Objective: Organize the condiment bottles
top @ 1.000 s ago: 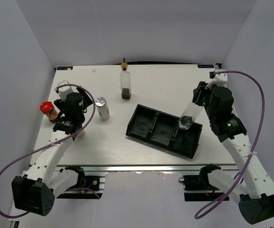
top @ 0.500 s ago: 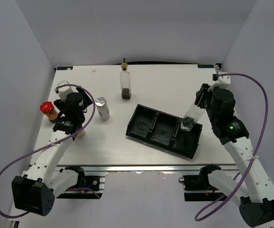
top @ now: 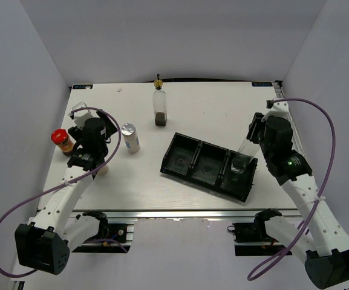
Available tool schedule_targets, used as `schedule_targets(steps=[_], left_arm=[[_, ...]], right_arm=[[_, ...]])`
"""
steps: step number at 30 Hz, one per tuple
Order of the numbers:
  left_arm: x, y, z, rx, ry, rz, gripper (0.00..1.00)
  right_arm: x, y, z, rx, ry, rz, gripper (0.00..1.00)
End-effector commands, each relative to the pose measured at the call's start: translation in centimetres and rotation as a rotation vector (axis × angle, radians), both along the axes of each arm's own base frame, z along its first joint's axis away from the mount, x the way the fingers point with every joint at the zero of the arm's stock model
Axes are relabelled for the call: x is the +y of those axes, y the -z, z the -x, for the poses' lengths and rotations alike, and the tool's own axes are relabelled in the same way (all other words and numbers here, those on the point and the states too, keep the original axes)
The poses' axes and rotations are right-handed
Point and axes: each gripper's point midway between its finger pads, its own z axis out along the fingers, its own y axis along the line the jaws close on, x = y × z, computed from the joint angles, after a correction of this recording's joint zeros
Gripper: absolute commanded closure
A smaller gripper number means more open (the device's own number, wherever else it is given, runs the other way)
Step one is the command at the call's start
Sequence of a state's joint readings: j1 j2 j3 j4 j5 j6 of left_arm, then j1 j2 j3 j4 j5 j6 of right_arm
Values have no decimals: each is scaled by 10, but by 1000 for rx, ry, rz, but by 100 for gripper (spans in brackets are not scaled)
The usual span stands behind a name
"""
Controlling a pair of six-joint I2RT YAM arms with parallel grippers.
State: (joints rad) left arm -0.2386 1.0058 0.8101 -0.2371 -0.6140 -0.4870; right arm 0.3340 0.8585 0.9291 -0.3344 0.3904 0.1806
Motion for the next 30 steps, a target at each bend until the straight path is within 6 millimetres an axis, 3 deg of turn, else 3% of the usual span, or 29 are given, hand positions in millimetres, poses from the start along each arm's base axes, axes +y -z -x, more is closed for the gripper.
schedule_targets(steps=[1, 6, 13, 16, 19, 21, 30], left_arm=[[4, -5, 4, -10, -19, 1, 2], [6, -6, 6, -13, -27, -3, 2], [5, -5, 5, -13, -24, 0, 2], [5, -4, 4, -7, -24, -2, 2], [5, -3, 4, -6, -23, 0, 2], [5, -3, 4, -6, -26, -1, 2], [5, -4, 4, -8, -23, 2, 2]], right_arm=[[3, -40, -16, -167, 12, -56, 100], [1, -29, -21, -201, 30, -52, 100], [9, -32, -16, -296, -29, -78, 100], [6, -30, -13, -301, -20, -82, 85], [9, -24, -12, -278, -34, -78, 58], [9, -23, -11, -271, -37, -84, 47], [14, -31, -5, -266, -76, -84, 33]])
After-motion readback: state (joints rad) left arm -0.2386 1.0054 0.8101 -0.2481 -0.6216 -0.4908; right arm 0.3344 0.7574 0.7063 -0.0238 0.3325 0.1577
